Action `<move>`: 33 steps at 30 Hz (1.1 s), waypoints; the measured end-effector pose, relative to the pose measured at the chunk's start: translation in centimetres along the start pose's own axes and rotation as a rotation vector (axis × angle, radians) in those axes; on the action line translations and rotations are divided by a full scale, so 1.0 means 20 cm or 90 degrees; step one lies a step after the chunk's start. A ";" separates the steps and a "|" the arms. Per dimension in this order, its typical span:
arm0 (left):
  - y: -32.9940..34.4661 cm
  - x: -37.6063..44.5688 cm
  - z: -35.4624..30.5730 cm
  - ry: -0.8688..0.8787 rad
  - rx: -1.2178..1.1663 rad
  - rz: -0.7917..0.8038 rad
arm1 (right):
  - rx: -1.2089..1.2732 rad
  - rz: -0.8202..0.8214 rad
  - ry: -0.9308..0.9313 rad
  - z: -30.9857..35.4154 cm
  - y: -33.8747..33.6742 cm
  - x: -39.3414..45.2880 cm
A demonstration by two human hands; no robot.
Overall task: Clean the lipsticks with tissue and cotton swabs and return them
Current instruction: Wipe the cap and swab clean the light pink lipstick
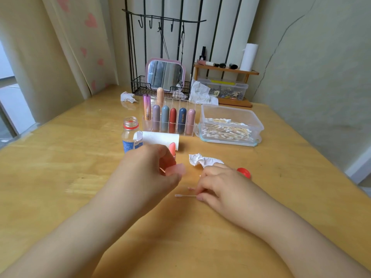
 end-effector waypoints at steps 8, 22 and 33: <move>0.00 0.02 0.04 0.019 0.230 0.112 | 0.182 -0.053 0.115 -0.03 -0.11 -0.05; 0.06 0.03 0.06 0.007 0.144 0.180 | 0.256 -0.172 0.097 -0.02 -0.18 -0.09; 0.00 0.13 0.17 -0.124 0.015 0.042 | 0.314 -0.198 0.121 0.00 -0.16 -0.09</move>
Point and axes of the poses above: each hand's wrist, its own x-axis towards the middle knuckle, its own y-axis out of the palm, z = x × y, the point moved 2 cm from there along x, towards the middle knuckle, and after that the axes turned 7 degrees about x, right-handed, at the moved point
